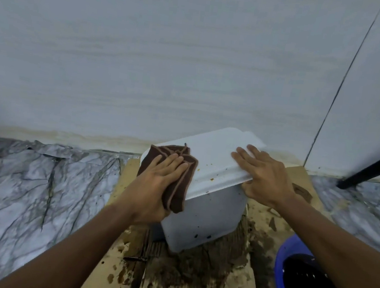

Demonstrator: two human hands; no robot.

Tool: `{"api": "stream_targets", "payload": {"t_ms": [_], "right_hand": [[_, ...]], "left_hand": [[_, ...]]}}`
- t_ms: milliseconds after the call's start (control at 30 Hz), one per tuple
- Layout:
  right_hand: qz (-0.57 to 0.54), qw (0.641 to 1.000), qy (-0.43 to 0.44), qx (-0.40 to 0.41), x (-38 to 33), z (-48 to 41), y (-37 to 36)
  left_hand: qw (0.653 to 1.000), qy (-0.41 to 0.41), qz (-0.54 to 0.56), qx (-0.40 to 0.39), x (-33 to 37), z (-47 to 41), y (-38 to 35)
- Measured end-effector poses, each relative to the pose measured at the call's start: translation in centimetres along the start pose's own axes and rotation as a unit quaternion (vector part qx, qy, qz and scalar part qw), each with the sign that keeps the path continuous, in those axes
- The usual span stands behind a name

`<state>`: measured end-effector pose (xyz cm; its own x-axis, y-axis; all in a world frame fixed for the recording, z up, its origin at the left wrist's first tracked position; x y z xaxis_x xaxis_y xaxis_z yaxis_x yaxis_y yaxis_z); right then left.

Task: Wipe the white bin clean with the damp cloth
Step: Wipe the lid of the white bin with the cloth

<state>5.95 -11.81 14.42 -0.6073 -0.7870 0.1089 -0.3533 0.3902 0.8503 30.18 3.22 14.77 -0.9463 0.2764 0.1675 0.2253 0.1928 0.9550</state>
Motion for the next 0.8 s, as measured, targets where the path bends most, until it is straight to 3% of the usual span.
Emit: {"api": "stream_targets", "payload": {"t_ms": [200,400,567,800], "right_hand": [[0.047,0.999,-0.001,-0.026,-4.7,0.7,1.6],[0.026,0.997,-0.031,-0.068,-4.0,0.9,3.2],[0.009,0.983,-0.081,-0.163,-3.7,0.9,4.5],[-0.042,0.962,-0.138,-0.23,-3.0,1.4,4.8]], "left_hand": [[0.997,0.043,0.055,0.025,-4.6,0.4,1.3],[0.997,0.048,0.055,-0.008,-3.0,0.2,1.3],[0.979,0.095,0.177,-0.034,-2.5,0.7,2.4],[0.993,0.094,0.066,-0.022,-3.6,0.8,2.0]]}}
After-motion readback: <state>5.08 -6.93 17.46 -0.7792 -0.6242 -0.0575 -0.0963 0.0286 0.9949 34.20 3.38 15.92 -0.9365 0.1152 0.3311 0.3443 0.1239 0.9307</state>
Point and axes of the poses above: each hand's wrist, its own z-axis away from the middle knuckle, its own y-axis out of the back of the hand, x = y × z, the point moved 3 cm from there along -z, towards the middle knuckle, and after that the axes turned 2 degrees about -y, right-handed, at the moved point
